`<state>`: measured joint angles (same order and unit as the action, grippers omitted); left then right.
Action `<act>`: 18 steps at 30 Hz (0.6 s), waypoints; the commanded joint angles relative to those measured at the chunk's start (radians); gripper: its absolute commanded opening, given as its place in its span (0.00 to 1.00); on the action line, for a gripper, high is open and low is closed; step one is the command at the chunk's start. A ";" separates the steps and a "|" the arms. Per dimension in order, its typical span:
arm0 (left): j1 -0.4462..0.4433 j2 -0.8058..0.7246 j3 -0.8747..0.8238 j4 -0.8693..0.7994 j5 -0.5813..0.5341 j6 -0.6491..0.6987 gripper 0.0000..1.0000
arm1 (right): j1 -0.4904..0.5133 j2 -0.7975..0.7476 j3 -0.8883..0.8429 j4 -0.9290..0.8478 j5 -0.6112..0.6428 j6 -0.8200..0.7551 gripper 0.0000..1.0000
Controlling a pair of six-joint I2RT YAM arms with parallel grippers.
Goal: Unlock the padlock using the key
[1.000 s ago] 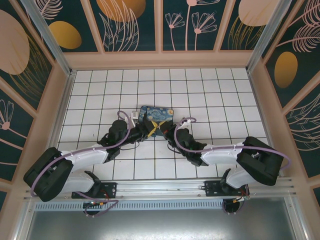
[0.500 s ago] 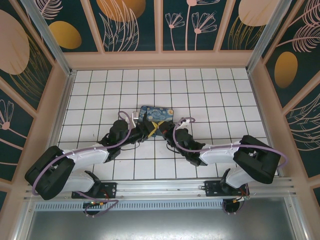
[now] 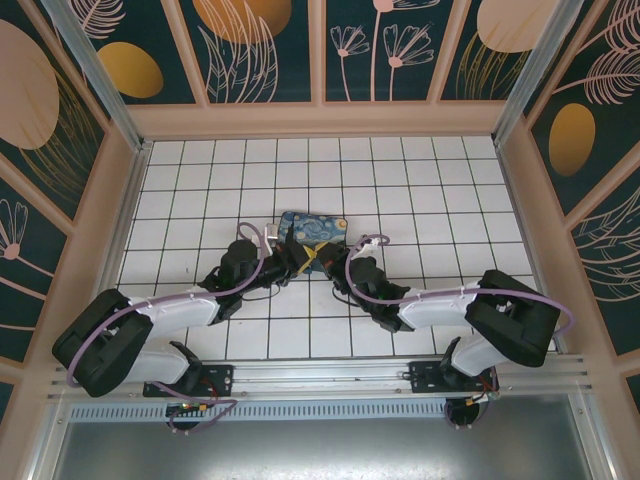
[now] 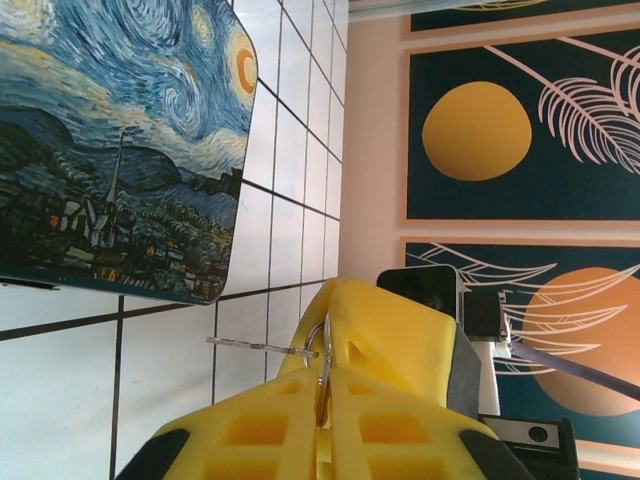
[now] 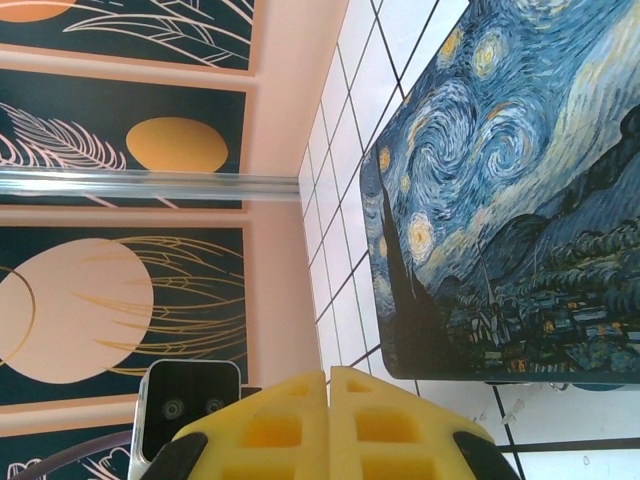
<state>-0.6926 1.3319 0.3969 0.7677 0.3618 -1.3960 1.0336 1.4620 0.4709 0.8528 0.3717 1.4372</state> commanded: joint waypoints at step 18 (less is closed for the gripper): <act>0.026 0.050 0.150 -0.084 0.111 0.216 0.00 | -0.152 -0.289 -0.096 -0.108 -0.192 -0.196 0.47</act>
<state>-0.6785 1.3605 0.4995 0.7231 0.3950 -1.2797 0.9398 1.2533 0.3931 0.7971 0.2844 1.3392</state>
